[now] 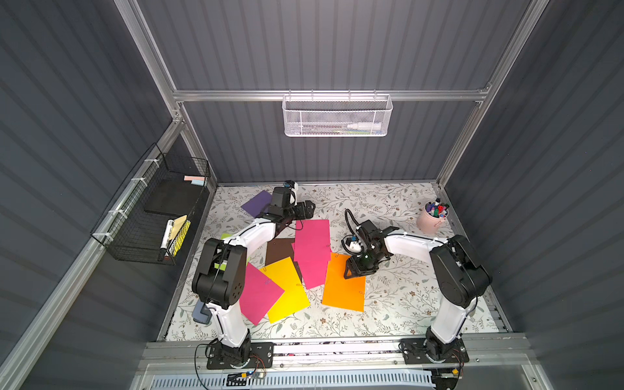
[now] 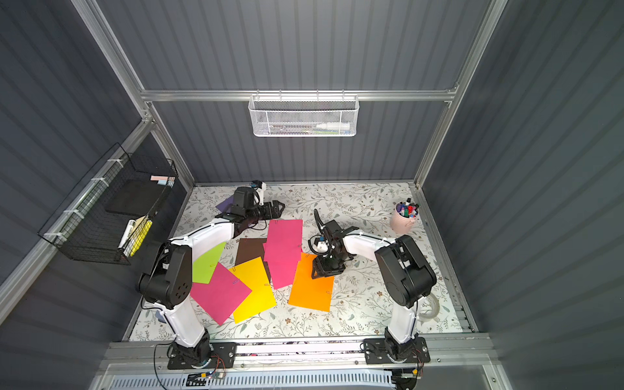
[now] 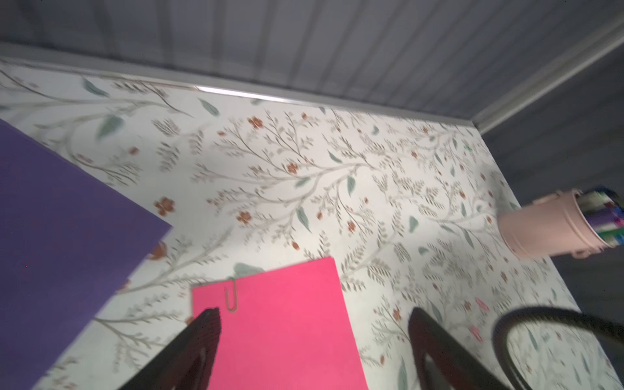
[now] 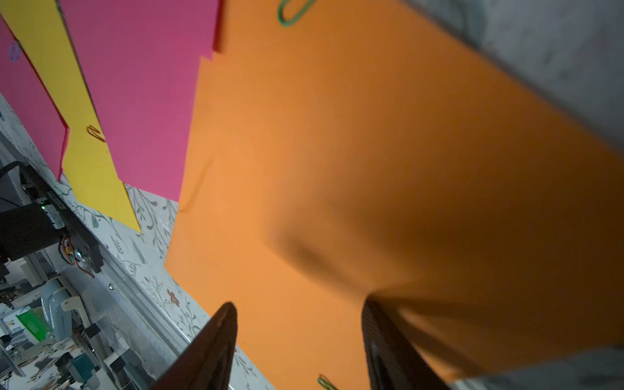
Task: Unclip the paperclips from the documents
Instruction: Move the document to the center of the board, then pick up the document from the center of the board.
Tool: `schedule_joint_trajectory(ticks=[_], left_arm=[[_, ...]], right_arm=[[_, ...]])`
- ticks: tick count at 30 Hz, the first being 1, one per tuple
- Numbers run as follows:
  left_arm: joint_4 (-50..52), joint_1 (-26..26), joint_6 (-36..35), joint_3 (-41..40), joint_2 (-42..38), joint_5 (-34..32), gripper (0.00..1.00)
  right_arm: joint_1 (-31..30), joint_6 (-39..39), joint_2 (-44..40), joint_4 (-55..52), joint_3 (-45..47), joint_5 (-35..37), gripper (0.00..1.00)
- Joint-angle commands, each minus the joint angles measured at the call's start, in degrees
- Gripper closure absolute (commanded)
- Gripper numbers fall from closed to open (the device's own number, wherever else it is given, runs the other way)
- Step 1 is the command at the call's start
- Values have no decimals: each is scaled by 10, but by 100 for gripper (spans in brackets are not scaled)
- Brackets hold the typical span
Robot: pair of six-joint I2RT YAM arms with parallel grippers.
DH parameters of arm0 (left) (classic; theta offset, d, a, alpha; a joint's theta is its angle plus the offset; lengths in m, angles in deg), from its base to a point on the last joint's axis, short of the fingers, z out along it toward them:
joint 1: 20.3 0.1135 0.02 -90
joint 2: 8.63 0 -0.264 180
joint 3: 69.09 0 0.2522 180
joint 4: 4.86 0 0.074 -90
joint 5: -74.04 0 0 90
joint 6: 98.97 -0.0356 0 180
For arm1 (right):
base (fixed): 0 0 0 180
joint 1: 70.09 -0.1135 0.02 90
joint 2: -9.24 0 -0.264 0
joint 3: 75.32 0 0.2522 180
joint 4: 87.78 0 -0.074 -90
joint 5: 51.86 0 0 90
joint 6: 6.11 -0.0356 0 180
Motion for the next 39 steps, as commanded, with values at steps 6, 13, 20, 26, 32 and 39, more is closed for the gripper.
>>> schedule_joint_trajectory(ticks=[6, 13, 20, 26, 32, 39], left_arm=[[61, -32, -36, -25, -45, 67, 12], [93, -105, -60, -24, -20, 142, 15], [117, -183, -62, 29, 57, 196, 19], [166, -202, -47, 68, 111, 153, 27], [209, -213, -35, 87, 130, 82, 30], [248, -235, -38, 127, 164, 75, 36]], right_arm=[[13, 16, -19, -113, 15, 147, 38], [61, 49, -61, -145, -9, 143, 37], [132, -57, -161, -85, 41, 56, 31], [141, -139, -180, -26, 113, 58, 27], [142, -166, -179, 15, 148, 57, 27], [145, -206, -193, 55, 185, 59, 23]])
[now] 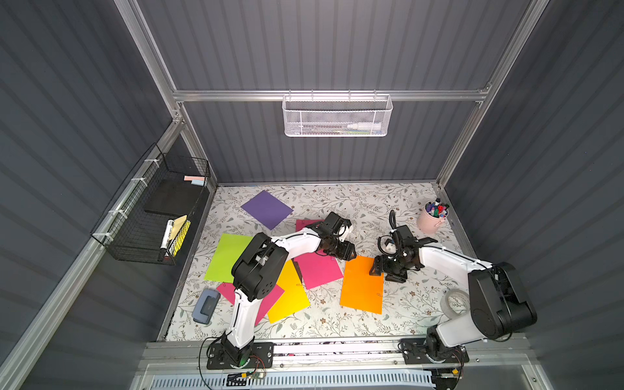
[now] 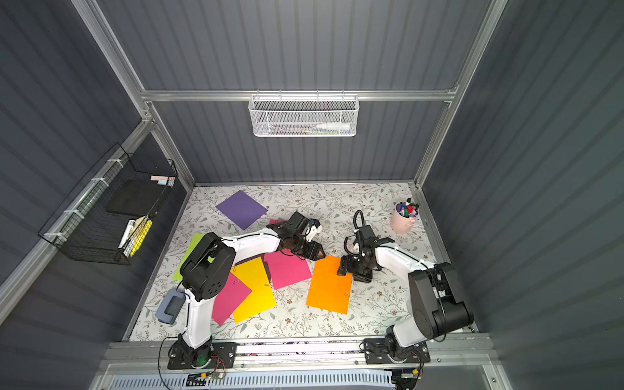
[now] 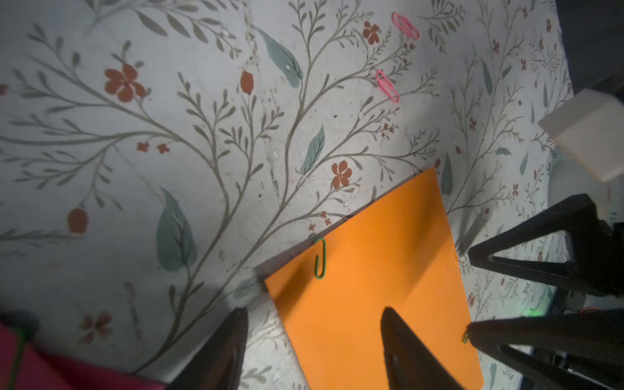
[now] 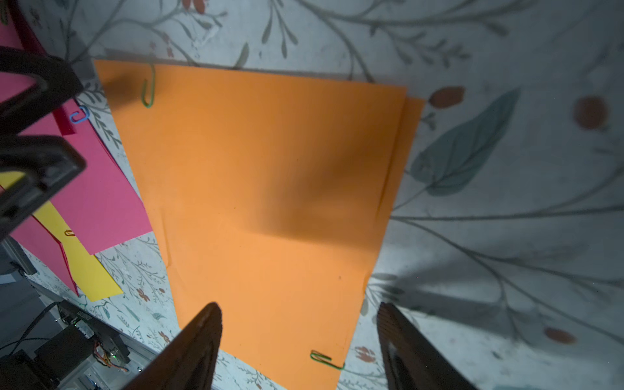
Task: Unclip the paperclips from the documents
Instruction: Pick up the document from the center of the board.
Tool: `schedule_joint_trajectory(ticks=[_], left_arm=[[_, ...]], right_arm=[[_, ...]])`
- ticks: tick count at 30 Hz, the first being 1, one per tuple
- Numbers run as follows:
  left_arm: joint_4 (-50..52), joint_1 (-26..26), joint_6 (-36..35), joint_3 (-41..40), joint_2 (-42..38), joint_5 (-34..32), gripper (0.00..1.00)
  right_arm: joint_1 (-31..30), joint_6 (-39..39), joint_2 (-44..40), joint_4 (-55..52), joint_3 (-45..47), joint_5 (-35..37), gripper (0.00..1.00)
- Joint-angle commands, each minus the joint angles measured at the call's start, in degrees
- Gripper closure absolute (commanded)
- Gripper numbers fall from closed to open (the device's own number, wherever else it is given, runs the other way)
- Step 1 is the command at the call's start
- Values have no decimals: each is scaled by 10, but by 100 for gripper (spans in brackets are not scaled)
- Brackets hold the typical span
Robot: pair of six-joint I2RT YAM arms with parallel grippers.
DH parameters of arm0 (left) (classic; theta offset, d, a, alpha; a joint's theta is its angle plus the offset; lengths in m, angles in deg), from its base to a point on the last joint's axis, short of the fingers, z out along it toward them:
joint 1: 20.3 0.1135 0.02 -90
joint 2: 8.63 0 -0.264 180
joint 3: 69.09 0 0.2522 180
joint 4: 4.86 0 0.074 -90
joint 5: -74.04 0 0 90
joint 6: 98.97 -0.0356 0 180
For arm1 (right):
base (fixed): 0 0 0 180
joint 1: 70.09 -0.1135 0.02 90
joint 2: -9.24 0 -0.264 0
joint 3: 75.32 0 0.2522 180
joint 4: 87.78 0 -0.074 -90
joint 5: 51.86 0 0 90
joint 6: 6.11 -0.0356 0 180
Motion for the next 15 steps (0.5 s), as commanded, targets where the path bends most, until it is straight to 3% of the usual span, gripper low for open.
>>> schedule_joint_trajectory(ticks=[1, 8, 15], left_arm=[[42, -12, -2, 23, 15, -10, 37], [66, -29, -4, 20, 26, -4, 43], [60, -39, -1, 2, 26, 2, 53]], right_arm=[[5, -40, -13, 27, 17, 8, 22], [13, -50, -10, 55, 33, 19, 21], [13, -48, 39, 116, 58, -19, 21]])
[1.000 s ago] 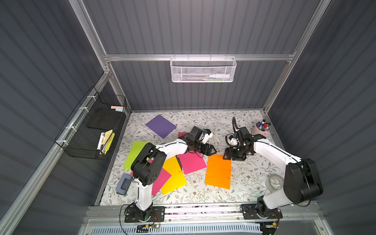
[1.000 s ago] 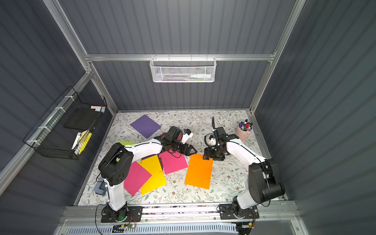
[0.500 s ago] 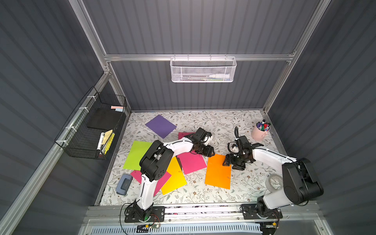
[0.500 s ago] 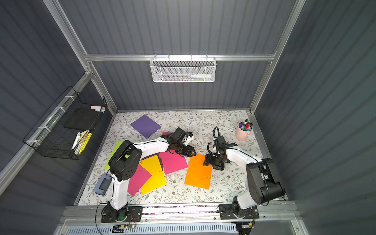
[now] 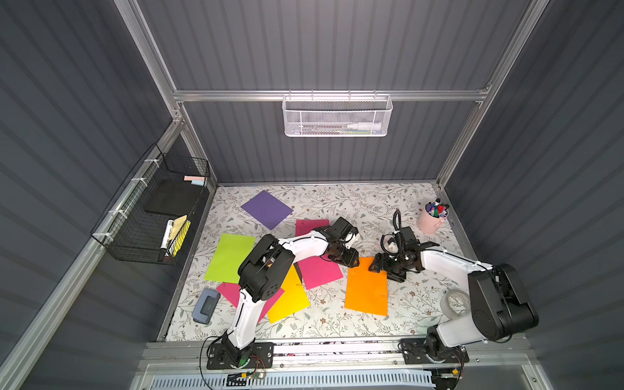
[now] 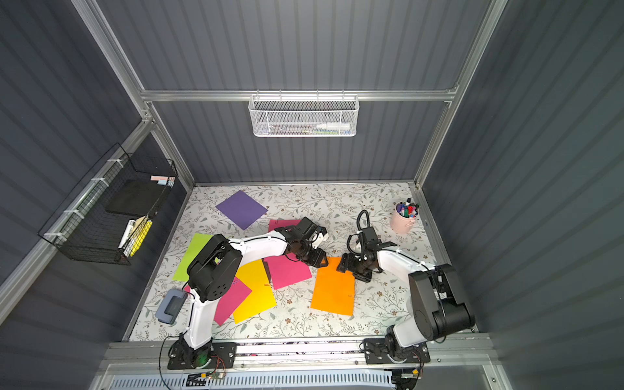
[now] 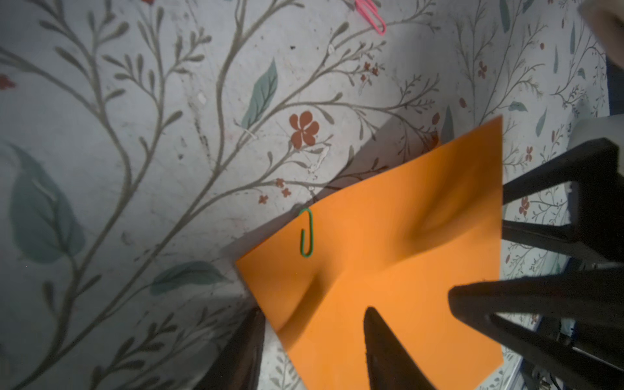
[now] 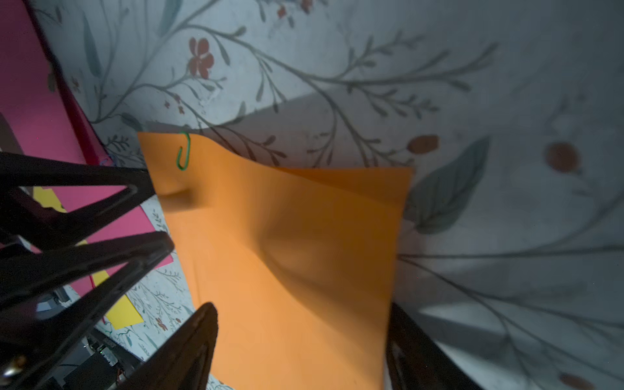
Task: Unclip the paperclips from the documents
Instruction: Pick up the document from the center of the board.
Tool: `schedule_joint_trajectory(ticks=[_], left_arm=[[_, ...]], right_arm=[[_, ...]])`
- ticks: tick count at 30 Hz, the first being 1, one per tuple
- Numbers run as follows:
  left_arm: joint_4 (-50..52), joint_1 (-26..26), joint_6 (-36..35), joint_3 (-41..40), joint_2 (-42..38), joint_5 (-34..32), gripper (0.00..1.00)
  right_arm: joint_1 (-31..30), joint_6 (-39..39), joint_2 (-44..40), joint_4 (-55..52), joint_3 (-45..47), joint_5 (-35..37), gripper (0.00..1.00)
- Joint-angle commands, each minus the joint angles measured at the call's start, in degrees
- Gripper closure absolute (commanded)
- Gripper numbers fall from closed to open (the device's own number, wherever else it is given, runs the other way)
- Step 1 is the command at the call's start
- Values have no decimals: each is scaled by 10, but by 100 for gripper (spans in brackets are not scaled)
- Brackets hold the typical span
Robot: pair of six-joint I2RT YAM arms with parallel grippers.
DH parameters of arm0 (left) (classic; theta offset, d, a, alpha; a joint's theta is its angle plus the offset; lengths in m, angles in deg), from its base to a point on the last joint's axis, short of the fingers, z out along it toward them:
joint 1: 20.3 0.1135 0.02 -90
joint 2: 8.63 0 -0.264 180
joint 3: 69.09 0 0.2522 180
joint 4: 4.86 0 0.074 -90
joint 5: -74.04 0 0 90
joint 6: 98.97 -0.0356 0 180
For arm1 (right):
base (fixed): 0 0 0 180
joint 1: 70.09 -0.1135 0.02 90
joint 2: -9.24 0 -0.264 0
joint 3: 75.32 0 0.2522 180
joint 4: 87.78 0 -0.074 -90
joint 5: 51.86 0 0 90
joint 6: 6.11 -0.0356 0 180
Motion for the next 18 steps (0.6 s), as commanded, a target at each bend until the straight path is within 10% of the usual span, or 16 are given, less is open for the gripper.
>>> schedule_joint_trajectory(ticks=[1, 8, 18], left_arm=[[18, -6, -1, -12, 15, 4, 55], [4, -6, 0, -47, 19, 10, 58], [-9, -6, 4, -52, 13, 34, 57]], right_arm=[[0, -10, 42, 35, 32, -10, 21], [-2, -12, 55, 85, 44, -51, 25], [-1, 5, 55, 124, 47, -105, 70]])
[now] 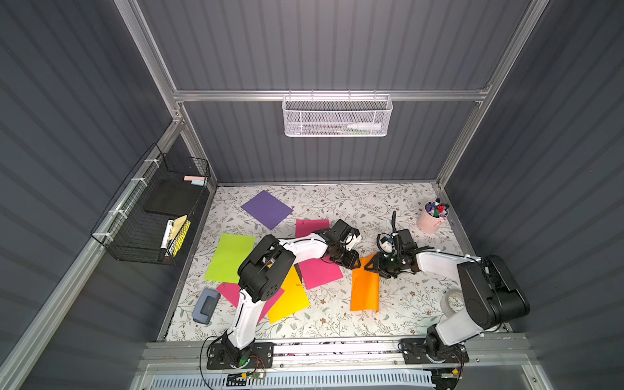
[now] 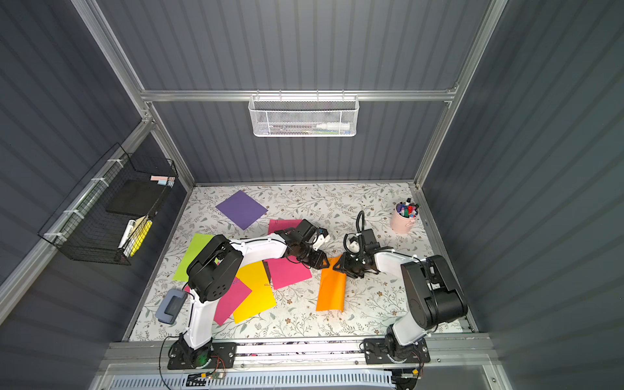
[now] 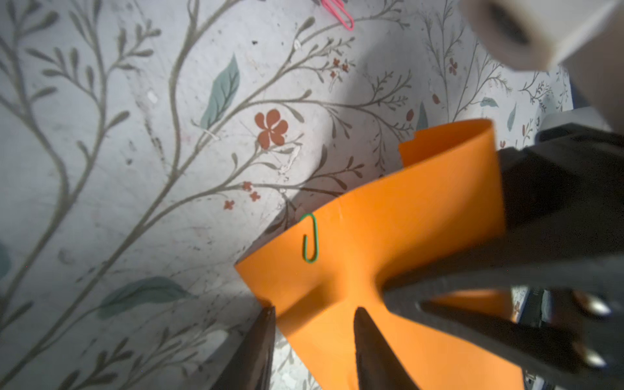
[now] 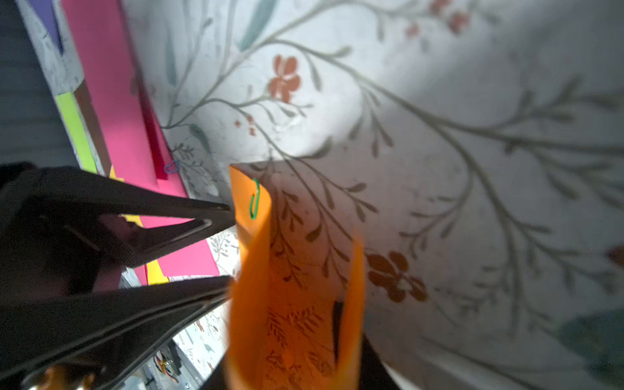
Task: Unclip the paperclips from the documents
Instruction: Pick up the document from the center of the board.
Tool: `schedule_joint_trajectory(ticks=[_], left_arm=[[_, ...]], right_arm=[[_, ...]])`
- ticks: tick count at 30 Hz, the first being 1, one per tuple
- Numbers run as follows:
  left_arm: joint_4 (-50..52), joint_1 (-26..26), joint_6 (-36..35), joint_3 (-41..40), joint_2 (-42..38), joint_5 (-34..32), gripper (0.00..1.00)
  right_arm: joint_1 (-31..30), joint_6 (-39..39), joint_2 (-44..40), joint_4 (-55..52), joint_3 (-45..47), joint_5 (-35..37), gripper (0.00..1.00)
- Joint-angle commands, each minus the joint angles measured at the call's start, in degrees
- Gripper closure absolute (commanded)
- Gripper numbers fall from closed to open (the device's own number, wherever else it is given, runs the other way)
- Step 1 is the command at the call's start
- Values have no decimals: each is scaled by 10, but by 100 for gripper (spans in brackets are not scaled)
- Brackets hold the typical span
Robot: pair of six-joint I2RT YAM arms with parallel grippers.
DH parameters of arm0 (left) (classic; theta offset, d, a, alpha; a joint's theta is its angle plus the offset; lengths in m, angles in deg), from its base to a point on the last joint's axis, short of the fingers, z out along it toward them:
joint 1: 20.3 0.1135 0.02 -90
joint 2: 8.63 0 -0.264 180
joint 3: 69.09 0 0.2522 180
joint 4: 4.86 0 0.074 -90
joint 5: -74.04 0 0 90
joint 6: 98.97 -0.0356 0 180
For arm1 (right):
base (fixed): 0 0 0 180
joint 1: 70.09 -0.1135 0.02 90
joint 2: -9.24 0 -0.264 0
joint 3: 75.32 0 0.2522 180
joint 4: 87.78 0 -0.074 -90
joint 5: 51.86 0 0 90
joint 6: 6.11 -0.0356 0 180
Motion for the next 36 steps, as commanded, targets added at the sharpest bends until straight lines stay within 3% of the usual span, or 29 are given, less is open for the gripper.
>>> schedule_joint_trajectory(ticks=[1, 9, 14, 19, 23, 28, 36], left_arm=[[43, -5, 3, -22, 9, 1, 55], [-19, 54, 27, -5, -83, 47, 23], [-106, 95, 12, -35, -118, 130, 14], [-217, 102, 44, -70, -135, 236, 9], [-303, 102, 86, -100, -159, 286, 12], [-341, 102, 104, -113, -171, 312, 19], [-408, 103, 151, -133, -181, 337, 58]], right_arm=[[-1, 9, 8, -15, 10, -9, 71], [19, 50, -91, -36, -19, -60, 79], [27, 84, -136, -70, -70, -121, 78], [30, 69, -158, -57, -97, -158, 74], [33, 41, -176, -28, -101, -154, 72], [35, 17, -177, 16, -99, -159, 72], [36, 5, -156, 54, -93, -164, 72]])
